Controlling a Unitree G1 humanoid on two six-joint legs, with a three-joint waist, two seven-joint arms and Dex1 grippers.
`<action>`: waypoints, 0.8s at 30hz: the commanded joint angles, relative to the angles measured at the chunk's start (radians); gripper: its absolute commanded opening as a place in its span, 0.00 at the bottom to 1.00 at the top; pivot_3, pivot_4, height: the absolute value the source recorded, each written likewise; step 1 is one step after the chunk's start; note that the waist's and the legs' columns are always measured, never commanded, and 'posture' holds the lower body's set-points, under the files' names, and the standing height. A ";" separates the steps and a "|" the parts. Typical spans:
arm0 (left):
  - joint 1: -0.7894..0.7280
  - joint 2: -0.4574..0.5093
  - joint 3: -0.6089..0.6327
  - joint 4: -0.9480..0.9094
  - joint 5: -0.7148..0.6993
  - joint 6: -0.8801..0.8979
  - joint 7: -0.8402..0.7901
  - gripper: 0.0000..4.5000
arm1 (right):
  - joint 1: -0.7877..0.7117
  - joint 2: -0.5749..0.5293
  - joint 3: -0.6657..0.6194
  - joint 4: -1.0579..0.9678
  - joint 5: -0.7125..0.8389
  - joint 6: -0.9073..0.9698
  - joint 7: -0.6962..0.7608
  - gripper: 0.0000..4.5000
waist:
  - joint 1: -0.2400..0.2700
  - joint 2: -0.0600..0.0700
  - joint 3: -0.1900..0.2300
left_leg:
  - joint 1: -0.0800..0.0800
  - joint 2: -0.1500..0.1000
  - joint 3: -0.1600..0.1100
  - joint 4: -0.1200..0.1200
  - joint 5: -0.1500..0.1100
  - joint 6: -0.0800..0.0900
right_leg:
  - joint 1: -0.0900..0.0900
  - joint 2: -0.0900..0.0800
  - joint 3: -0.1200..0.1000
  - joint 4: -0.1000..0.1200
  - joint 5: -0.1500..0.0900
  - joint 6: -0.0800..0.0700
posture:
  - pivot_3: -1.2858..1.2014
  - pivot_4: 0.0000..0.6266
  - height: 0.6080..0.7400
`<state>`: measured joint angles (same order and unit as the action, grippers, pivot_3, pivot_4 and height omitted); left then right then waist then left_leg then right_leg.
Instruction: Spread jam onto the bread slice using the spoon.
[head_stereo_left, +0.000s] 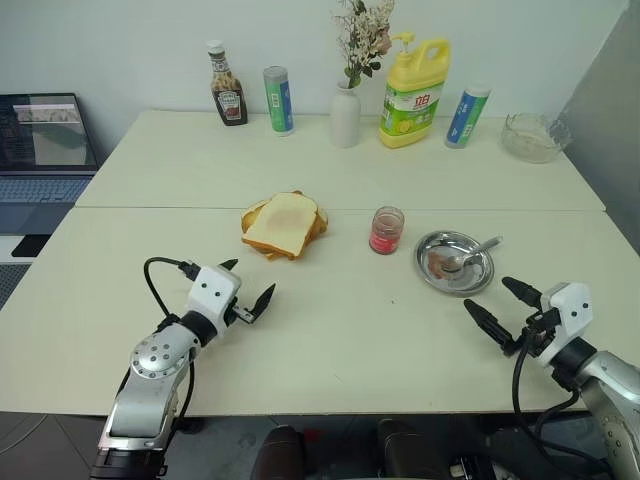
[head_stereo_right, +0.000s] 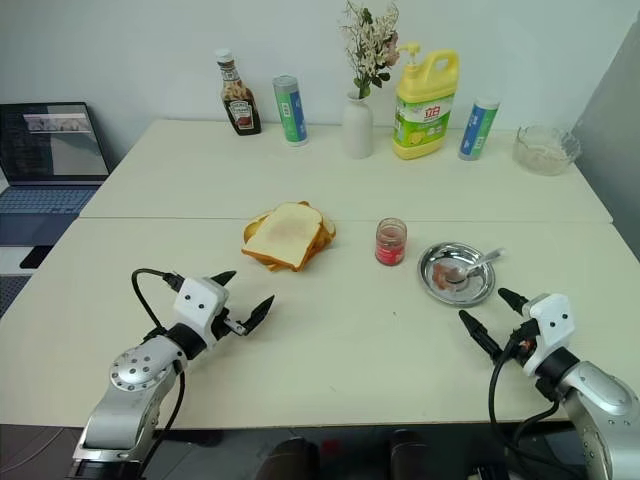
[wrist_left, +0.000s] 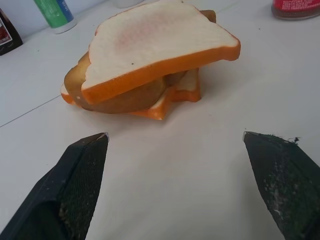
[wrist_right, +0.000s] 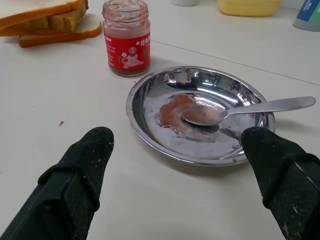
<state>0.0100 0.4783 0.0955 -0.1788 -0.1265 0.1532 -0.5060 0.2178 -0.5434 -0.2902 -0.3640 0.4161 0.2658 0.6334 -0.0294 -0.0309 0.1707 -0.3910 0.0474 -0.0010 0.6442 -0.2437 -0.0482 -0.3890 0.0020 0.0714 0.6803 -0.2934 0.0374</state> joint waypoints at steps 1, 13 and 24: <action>0.004 0.017 0.035 -0.028 -0.016 -0.003 -0.003 1.00 | -0.005 0.000 0.001 -0.018 0.002 -0.025 0.012 0.99 | 0.000 0.000 0.000 | 0.000 0.000 0.000 0.000 0.000 0.000 | 0.000 0.000 0.000 0.000 0.000 0.000 | 0.52 0.24 1.00; 0.038 0.055 0.057 -0.057 0.011 -0.014 0.004 1.00 | -0.009 0.017 0.053 -0.048 0.004 -0.007 -0.006 0.99 | 0.000 0.000 0.000 | 0.000 0.000 0.000 0.000 0.000 0.000 | 0.000 0.000 0.000 0.000 0.000 0.000 | 0.52 0.24 1.00; 0.017 0.064 0.111 -0.072 -0.056 -0.001 -0.020 1.00 | -0.029 0.008 0.066 -0.078 0.000 0.008 -0.015 0.99 | 0.000 0.000 0.000 | 0.000 0.000 0.000 0.000 0.000 0.000 | 0.000 0.000 0.000 0.000 0.000 0.000 | 0.52 0.24 1.00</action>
<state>0.0411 0.5252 0.1866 -0.2029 -0.1596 0.1521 -0.5157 0.2029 -0.5286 -0.2145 -0.3912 0.4141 0.2775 0.6244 -0.0293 -0.0310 0.1708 -0.3912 0.0475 -0.0011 0.6441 -0.2437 -0.0482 -0.3891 0.0017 0.0713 0.6802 -0.2935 0.0374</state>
